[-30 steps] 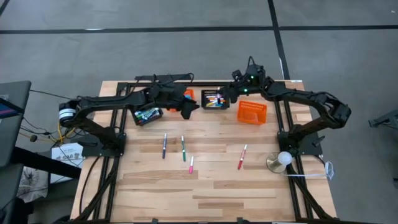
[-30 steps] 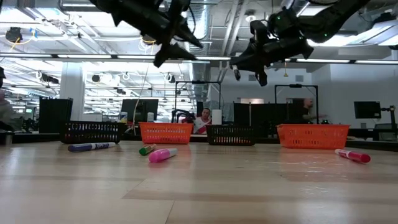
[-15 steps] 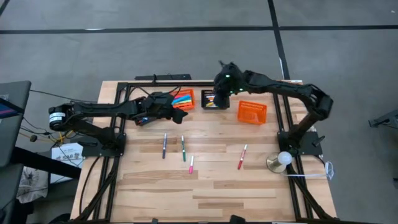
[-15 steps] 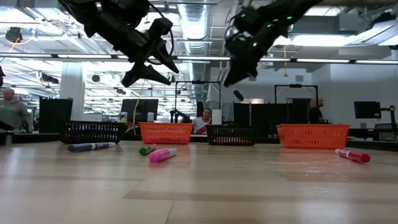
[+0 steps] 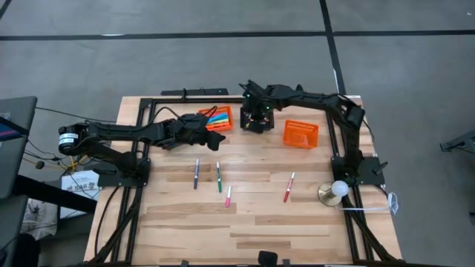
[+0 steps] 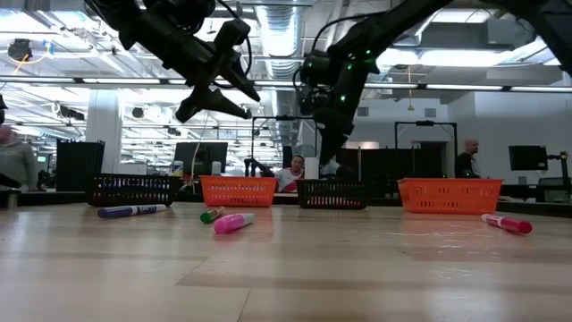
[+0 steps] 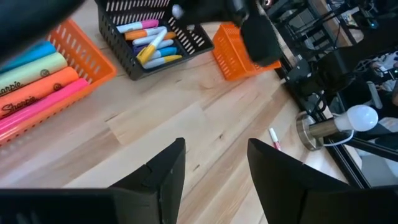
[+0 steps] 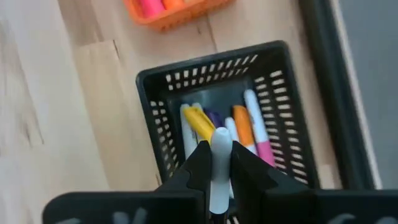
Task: Pick & Place Markers
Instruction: Put the small black highlighter pen into the right black bin
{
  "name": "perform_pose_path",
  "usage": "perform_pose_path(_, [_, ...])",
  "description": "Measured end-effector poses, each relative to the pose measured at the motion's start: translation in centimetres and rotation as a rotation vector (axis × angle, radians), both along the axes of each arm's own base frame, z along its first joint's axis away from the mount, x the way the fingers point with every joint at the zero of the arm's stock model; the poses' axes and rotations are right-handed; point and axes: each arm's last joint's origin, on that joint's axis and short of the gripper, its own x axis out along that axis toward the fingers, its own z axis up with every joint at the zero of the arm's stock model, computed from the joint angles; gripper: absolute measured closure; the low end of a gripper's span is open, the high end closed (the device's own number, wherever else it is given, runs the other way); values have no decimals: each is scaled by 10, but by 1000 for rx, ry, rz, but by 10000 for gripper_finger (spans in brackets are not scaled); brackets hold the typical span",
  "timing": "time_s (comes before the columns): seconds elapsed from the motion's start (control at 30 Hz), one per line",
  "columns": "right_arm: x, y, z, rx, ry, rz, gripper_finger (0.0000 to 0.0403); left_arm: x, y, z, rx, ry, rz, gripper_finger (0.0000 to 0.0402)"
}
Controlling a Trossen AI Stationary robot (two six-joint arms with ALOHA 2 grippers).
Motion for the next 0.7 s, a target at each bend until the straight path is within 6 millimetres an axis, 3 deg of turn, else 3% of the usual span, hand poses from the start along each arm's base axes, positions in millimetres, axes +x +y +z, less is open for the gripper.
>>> perform_pose_path(0.23, [5,-2,-20,39,60,3,363,0,0,1,5,-8,6,230])
perform_pose_path(0.7, [4,-3,-20,41,66,2,348,1,1,1,14,-14,19,230])
